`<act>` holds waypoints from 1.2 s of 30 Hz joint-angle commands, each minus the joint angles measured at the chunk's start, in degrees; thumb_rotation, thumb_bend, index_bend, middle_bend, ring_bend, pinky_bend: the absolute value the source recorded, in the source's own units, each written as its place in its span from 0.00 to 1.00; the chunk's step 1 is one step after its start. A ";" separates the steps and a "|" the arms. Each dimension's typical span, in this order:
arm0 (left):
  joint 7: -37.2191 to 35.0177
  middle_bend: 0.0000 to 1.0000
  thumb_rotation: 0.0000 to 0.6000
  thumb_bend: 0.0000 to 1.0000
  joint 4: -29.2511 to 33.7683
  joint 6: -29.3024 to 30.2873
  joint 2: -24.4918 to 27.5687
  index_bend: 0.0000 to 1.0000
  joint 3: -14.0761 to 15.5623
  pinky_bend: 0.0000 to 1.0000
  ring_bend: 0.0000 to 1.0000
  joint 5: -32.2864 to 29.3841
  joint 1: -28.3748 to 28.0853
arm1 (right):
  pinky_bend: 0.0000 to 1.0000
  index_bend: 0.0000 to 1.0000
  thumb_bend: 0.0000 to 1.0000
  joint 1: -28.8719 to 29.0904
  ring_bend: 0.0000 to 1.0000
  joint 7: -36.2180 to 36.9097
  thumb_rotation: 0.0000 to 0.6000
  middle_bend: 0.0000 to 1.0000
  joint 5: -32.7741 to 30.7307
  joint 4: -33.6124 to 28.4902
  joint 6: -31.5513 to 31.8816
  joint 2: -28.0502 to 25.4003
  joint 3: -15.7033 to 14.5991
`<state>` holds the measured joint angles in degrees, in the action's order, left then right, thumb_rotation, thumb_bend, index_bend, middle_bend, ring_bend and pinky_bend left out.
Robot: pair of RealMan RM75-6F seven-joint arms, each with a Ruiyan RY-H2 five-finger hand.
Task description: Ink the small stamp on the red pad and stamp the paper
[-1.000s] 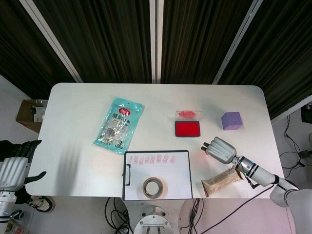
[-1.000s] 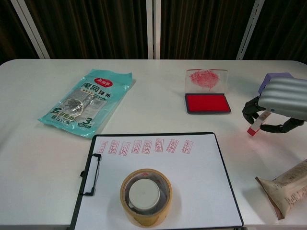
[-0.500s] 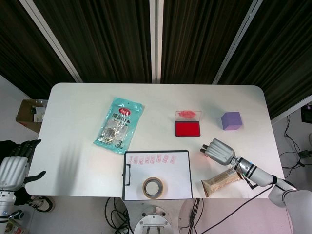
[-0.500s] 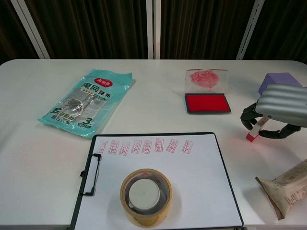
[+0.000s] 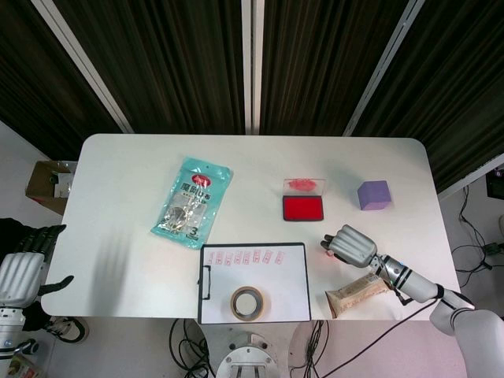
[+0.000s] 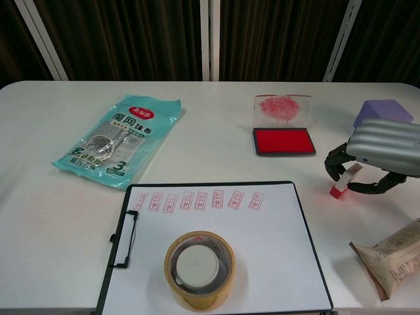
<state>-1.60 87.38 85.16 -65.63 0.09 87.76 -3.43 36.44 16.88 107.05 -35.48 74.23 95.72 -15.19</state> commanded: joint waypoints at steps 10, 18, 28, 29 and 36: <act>-0.20 0.14 1.00 0.00 -0.20 -0.10 -0.05 0.12 0.00 0.25 0.12 -0.16 0.05 | 1.00 0.76 0.31 0.32 0.96 0.70 1.00 0.71 0.94 1.32 -0.82 0.87 -0.40; -0.42 0.14 1.00 0.00 -0.43 -0.09 -0.08 0.12 0.02 0.25 0.12 -0.21 0.12 | 1.00 0.67 0.26 0.36 0.96 0.80 1.00 0.62 1.19 1.54 -0.68 0.86 -0.40; -0.32 0.14 1.00 0.00 -0.43 -0.17 -0.12 0.13 0.00 0.25 0.12 -0.21 0.08 | 1.00 0.46 0.24 0.31 0.96 0.57 1.00 0.53 1.14 1.21 -1.27 0.63 -0.40; -0.31 0.14 1.00 0.00 -0.41 -0.16 -0.12 0.13 0.00 0.25 0.12 -0.20 0.07 | 1.00 0.45 0.24 0.32 0.96 0.58 1.00 0.52 1.15 1.18 -1.28 0.62 -0.39; -0.24 0.14 1.00 0.00 -0.38 -0.20 -0.11 0.13 -0.01 0.25 0.12 -0.28 0.09 | 1.00 0.33 0.24 0.31 0.96 0.51 1.00 0.49 1.18 1.09 -1.32 0.54 -0.34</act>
<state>-1.84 87.00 84.96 -65.74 0.07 87.48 -3.35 36.74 17.39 108.23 -34.38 72.90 96.26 -15.53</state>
